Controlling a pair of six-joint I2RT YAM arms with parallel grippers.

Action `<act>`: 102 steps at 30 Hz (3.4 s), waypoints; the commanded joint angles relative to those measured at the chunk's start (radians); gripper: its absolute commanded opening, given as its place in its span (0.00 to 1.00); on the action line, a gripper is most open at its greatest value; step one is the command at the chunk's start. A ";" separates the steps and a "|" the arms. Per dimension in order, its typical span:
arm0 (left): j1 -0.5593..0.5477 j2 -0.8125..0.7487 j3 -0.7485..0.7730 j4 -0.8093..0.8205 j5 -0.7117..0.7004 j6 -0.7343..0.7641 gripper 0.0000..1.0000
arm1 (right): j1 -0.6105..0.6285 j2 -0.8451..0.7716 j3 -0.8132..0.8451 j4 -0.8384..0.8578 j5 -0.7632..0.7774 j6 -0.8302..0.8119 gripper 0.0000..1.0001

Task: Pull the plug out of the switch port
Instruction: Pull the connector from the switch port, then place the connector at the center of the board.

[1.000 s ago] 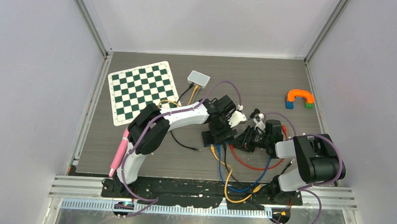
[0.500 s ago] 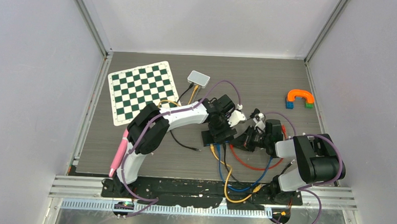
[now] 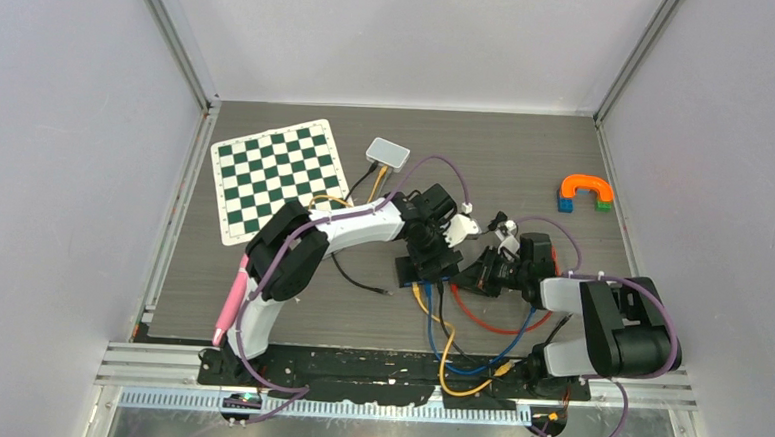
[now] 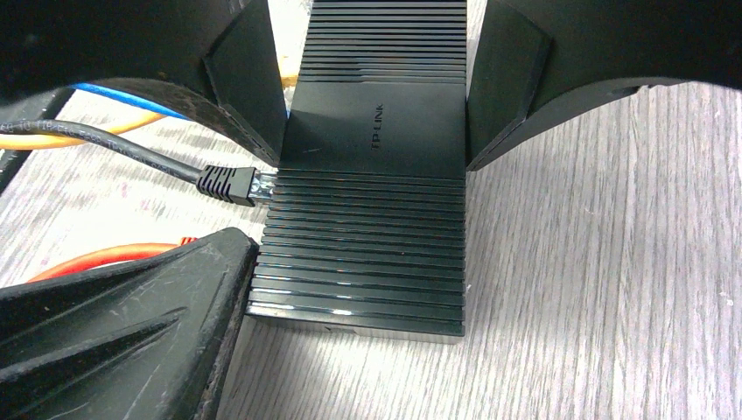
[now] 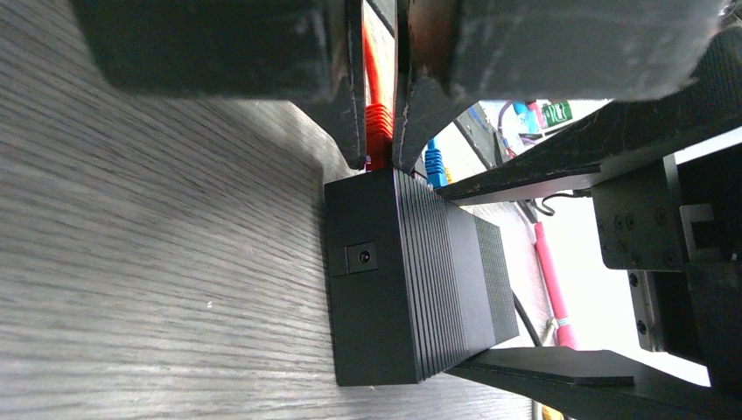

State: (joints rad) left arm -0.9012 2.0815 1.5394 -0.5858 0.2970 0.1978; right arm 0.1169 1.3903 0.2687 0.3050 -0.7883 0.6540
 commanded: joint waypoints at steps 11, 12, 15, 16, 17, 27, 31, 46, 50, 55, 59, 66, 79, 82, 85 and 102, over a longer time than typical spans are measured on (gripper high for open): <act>0.019 0.002 -0.014 0.011 -0.067 -0.049 0.54 | 0.004 -0.107 -0.035 -0.255 0.095 -0.097 0.05; 0.019 0.004 -0.012 0.006 -0.083 -0.052 0.55 | 0.003 -0.105 -0.033 -0.266 0.103 -0.102 0.05; 0.019 0.016 -0.007 -0.007 -0.135 -0.059 0.55 | 0.002 -0.107 -0.034 -0.258 0.087 -0.094 0.05; 0.019 0.017 -0.008 -0.010 -0.148 -0.060 0.54 | 0.003 -0.109 -0.033 -0.251 0.081 -0.093 0.05; 0.019 0.019 -0.008 -0.011 -0.153 -0.059 0.54 | 0.002 -0.107 -0.031 -0.251 0.075 -0.092 0.05; 0.021 0.016 -0.041 0.019 -0.113 -0.073 0.54 | 0.011 -0.123 -0.039 -0.297 0.122 -0.103 0.05; 0.030 0.007 -0.071 0.039 -0.026 -0.057 0.52 | 0.015 -0.143 -0.037 -0.299 0.119 -0.104 0.05; 0.039 -0.014 -0.072 0.033 -0.142 -0.020 0.47 | 0.103 -0.158 0.005 -0.396 0.216 -0.125 0.05; 0.046 -0.004 -0.056 0.014 -0.172 -0.015 0.46 | 0.134 -0.134 0.004 -0.361 0.202 -0.128 0.05; 0.058 -0.001 -0.056 0.004 -0.168 -0.014 0.45 | 0.133 -0.123 -0.043 -0.237 0.104 -0.074 0.05; 0.070 -0.013 -0.076 0.015 -0.151 -0.018 0.45 | 0.129 -0.125 -0.067 -0.179 0.068 -0.039 0.05; 0.057 -0.047 -0.102 0.022 -0.036 0.003 0.43 | -0.006 -0.106 -0.013 -0.229 0.041 -0.092 0.05; -0.008 -0.047 -0.104 0.043 -0.003 -0.001 0.50 | -0.012 -0.029 0.016 -0.147 0.089 -0.088 0.21; -0.011 -0.030 -0.094 0.014 -0.030 0.009 0.56 | -0.013 -0.175 0.046 -0.225 0.167 -0.083 0.20; -0.020 -0.027 -0.100 0.023 -0.040 -0.004 0.65 | -0.016 -0.350 0.089 -0.313 0.294 -0.084 0.20; -0.051 -0.070 -0.123 0.104 -0.108 -0.051 1.00 | -0.164 -0.661 0.466 -0.549 0.284 -0.070 0.18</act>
State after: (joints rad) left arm -0.9428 2.0335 1.4410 -0.4988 0.1989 0.1638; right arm -0.0338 0.7746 0.6552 -0.2340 -0.4934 0.5785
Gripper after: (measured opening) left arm 0.993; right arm 0.192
